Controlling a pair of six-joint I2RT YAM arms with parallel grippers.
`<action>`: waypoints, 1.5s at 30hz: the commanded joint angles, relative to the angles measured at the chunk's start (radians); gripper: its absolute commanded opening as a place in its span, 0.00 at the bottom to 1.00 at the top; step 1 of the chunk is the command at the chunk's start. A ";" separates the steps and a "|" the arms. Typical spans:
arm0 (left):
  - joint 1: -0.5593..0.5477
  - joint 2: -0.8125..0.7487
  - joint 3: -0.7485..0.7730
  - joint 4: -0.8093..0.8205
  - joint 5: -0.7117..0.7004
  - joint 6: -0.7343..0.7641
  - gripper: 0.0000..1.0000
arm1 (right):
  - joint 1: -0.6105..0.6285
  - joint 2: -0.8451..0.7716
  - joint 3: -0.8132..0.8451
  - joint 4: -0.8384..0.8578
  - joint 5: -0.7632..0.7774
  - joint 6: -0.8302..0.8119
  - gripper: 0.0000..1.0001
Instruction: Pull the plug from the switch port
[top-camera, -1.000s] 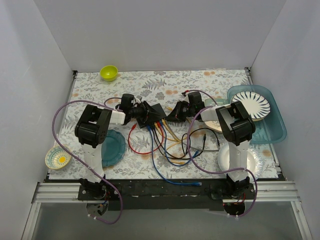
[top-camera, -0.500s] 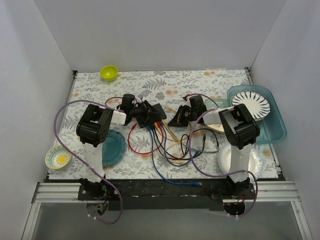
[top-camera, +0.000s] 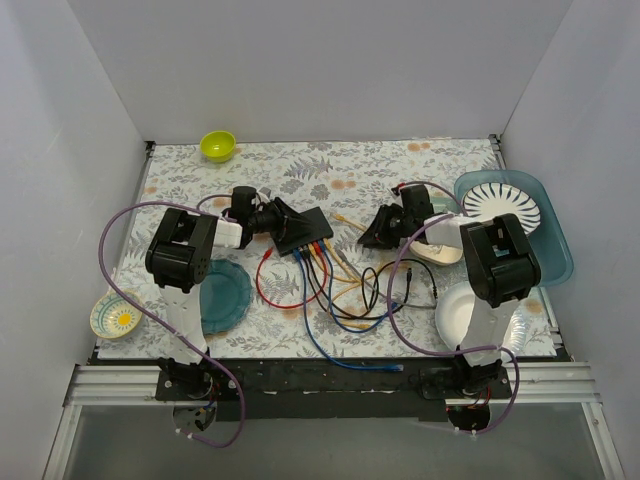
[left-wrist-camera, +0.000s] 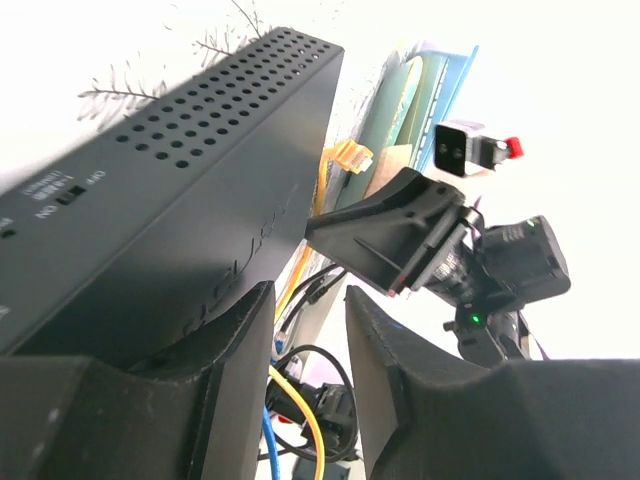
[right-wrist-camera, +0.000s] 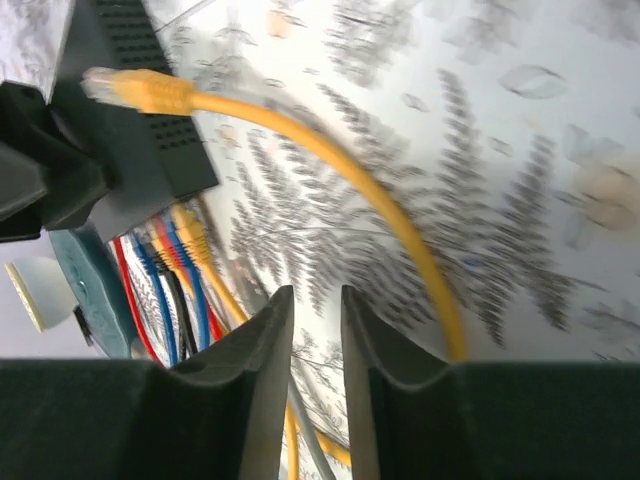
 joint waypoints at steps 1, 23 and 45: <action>0.000 -0.035 -0.024 -0.066 -0.004 -0.028 0.35 | 0.070 0.010 0.110 0.009 -0.012 -0.047 0.37; 0.000 -0.044 -0.044 -0.069 -0.007 -0.028 0.35 | 0.164 0.259 0.308 0.006 -0.129 -0.055 0.43; 0.000 -0.049 -0.049 -0.092 0.001 -0.008 0.35 | 0.182 0.288 0.305 0.043 -0.130 -0.001 0.01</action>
